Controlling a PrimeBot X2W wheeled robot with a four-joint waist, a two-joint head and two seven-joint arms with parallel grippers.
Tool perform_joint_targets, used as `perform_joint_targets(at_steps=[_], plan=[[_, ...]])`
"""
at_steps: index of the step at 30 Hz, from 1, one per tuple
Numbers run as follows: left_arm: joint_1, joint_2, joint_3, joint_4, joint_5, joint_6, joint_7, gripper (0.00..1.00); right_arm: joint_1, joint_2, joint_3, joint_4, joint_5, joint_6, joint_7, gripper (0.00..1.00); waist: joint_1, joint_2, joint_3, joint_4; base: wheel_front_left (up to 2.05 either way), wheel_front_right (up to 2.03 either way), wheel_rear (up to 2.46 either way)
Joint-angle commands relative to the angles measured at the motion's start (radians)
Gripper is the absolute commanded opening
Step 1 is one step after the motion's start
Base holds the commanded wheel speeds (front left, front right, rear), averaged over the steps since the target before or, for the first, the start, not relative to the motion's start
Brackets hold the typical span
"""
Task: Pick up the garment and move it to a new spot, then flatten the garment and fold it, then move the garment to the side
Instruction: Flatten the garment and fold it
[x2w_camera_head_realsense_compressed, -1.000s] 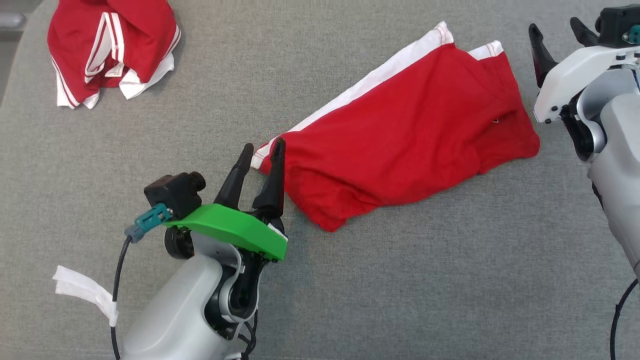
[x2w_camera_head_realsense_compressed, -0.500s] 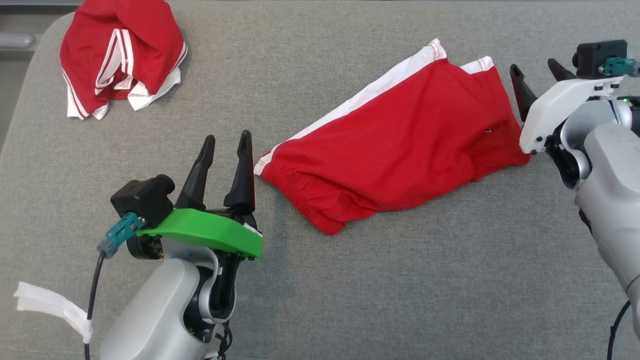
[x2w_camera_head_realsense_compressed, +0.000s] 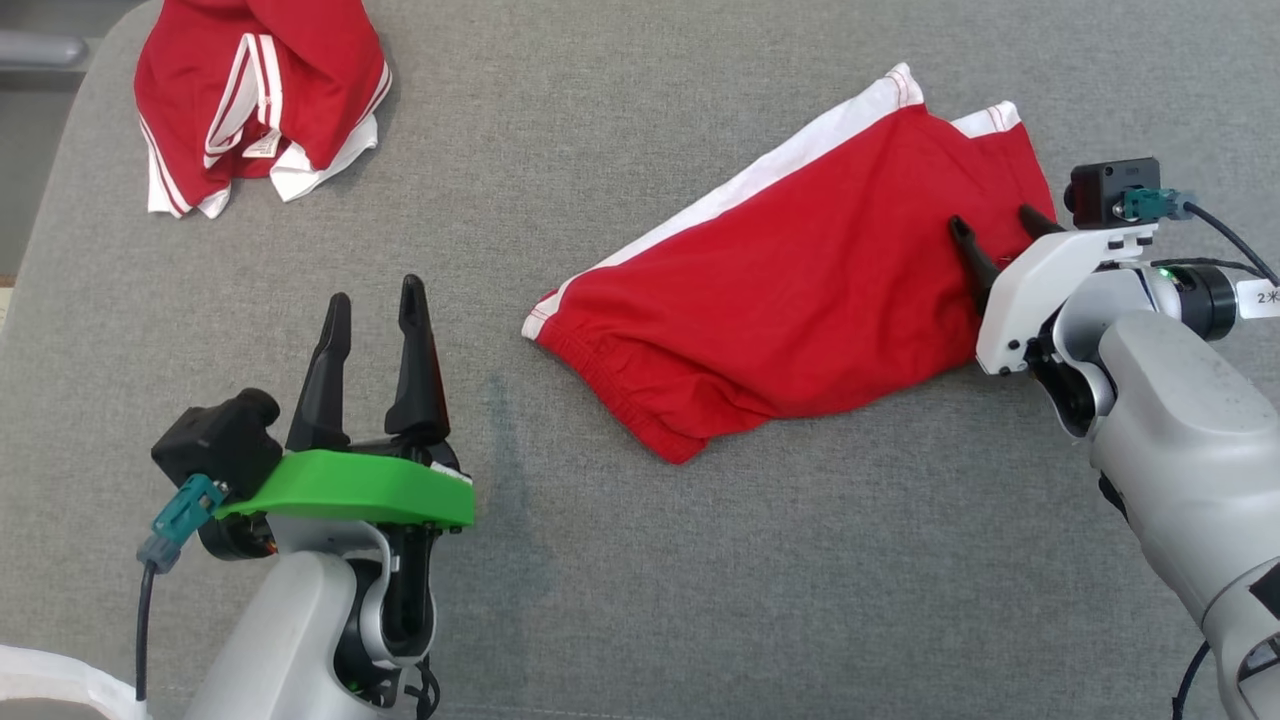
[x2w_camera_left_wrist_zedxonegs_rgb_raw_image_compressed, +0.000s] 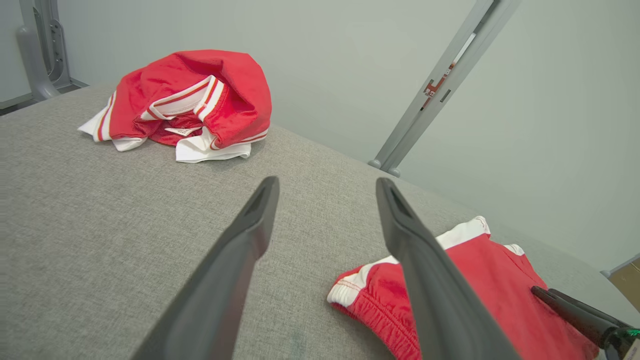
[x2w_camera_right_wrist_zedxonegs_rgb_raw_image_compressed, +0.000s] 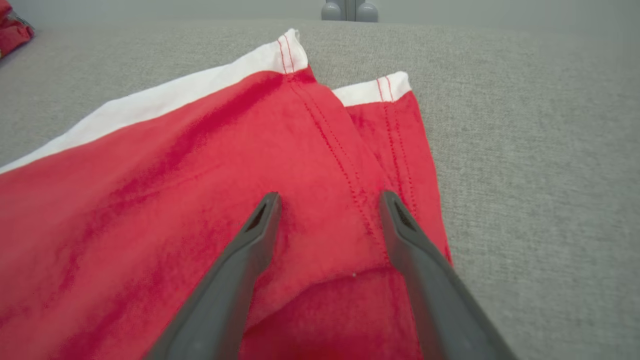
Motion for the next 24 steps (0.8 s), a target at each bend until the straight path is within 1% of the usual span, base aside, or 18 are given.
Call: perform_joint_targets(at_steps=[1,6,8,14,16,17,18,19,20,21,23,24], plan=[[0.017,-0.005,0.011,0.0,0.013,-0.007,0.0,1.0,0.002,0.004,0.001,0.016,0.006,-0.002,-0.001,1.0,0.0,0.0,0.002,0.002,0.0,0.0,0.0],[0.025,-0.019,0.029,0.007,0.03,-0.021,0.0,1.0,-0.028,0.005,-0.027,0.084,0.002,-0.002,-0.035,1.0,0.0,0.0,-0.001,0.004,0.0,0.0,0.0],[0.026,-0.023,0.035,0.01,0.034,-0.023,0.0,1.0,-0.033,0.017,-0.029,0.109,-0.005,-0.002,-0.042,1.0,0.0,0.0,-0.002,0.005,0.0,0.0,0.0],[0.028,-0.033,0.045,0.017,0.042,-0.035,0.0,1.0,-0.037,0.036,-0.015,0.135,0.003,-0.002,-0.046,1.0,0.0,0.0,-0.002,0.003,0.0,0.0,0.0],[0.03,-0.034,0.047,0.02,0.043,-0.037,0.0,1.0,-0.034,0.045,-0.006,0.135,0.006,-0.002,-0.048,0.85,0.0,0.0,-0.004,0.001,0.0,0.0,0.0],[0.031,-0.034,0.048,0.022,0.042,-0.038,0.0,1.0,-0.032,0.047,-0.001,0.133,0.007,-0.002,-0.049,0.6,0.0,0.0,-0.006,-0.001,0.0,0.0,0.0],[0.032,-0.034,0.049,0.024,0.044,-0.04,0.0,1.0,-0.03,0.047,0.003,0.131,0.008,-0.002,-0.056,0.46,0.0,0.0,-0.008,-0.002,0.0,0.0,0.0],[0.032,-0.035,0.05,0.025,0.045,-0.039,0.0,1.0,-0.029,0.045,0.006,0.13,0.008,-0.002,-0.062,0.4,0.0,0.0,-0.01,-0.003,0.0,0.0,0.0],[0.032,-0.035,0.05,0.026,0.045,-0.04,0.0,1.0,-0.03,0.045,0.008,0.131,0.007,-0.002,-0.067,0.36,0.0,0.0,-0.012,-0.005,0.0,0.0,0.0],[0.032,-0.036,0.05,0.027,0.046,-0.041,0.0,1.0,-0.032,0.044,0.011,0.134,0.005,-0.002,-0.076,0.27,0.0,0.0,-0.015,-0.007,0.0,0.0,0.0],[0.036,-0.036,0.048,0.029,0.045,-0.041,0.0,1.0,-0.037,0.046,0.014,0.14,0.004,-0.002,-0.085,0.0,0.0,0.0,-0.02,-0.012,0.0,0.0,0.0],[0.039,-0.035,0.049,0.03,0.045,-0.04,0.0,1.0,-0.038,0.05,0.017,0.141,0.004,-0.002,-0.09,0.0,0.0,0.0,-0.024,-0.017,0.0,0.0,0.0]])
